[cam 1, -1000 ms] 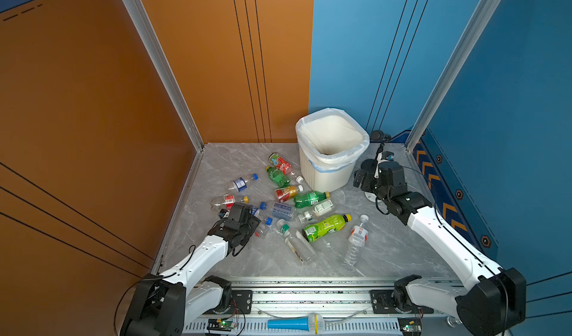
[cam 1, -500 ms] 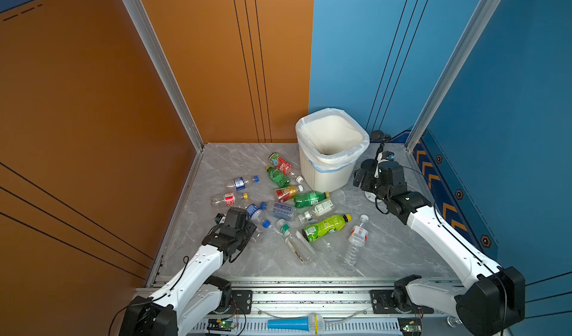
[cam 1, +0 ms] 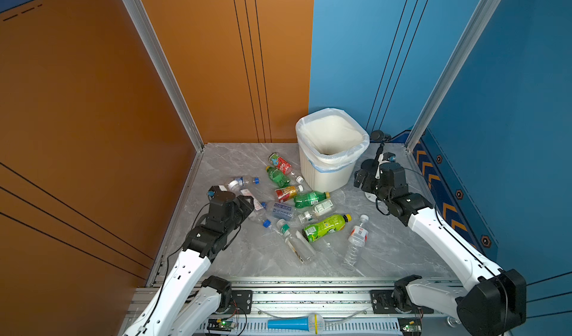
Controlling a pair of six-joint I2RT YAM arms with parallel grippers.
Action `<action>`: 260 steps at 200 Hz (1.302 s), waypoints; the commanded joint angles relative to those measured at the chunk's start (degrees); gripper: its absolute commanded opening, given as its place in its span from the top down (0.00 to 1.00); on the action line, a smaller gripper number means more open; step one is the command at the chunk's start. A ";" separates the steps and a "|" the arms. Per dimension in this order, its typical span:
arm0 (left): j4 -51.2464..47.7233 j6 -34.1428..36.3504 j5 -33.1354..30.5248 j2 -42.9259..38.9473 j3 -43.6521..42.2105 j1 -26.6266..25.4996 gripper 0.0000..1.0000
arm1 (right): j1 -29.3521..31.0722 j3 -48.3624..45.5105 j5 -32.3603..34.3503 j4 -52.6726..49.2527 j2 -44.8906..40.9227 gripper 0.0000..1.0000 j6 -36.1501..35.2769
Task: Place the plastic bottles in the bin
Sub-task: 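Lift the clear white-capped bottle with the left gripper and drop it into the bin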
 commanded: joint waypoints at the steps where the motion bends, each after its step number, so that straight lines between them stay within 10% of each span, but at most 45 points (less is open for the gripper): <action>1: 4.63 13.78 0.61 6.83 10.46 -2.99 0.61 | -0.84 -1.90 -0.62 -0.09 -3.04 0.00 1.79; 73: 12.96 30.17 12.92 44.01 53.66 -8.99 0.61 | -1.97 -7.09 -0.67 -1.35 -9.54 0.00 4.54; 145: -2.42 32.89 17.49 77.80 97.70 -10.24 0.62 | -2.89 -8.18 -1.77 -1.78 -11.28 0.00 5.43; 224: -3.47 33.36 14.76 81.90 99.26 -9.76 0.59 | -3.43 -8.86 -1.96 -1.58 -10.97 0.00 5.95; 260: -3.52 33.43 13.10 79.05 96.54 -9.56 0.11 | -3.43 -8.76 -2.41 -3.44 -10.51 0.00 7.06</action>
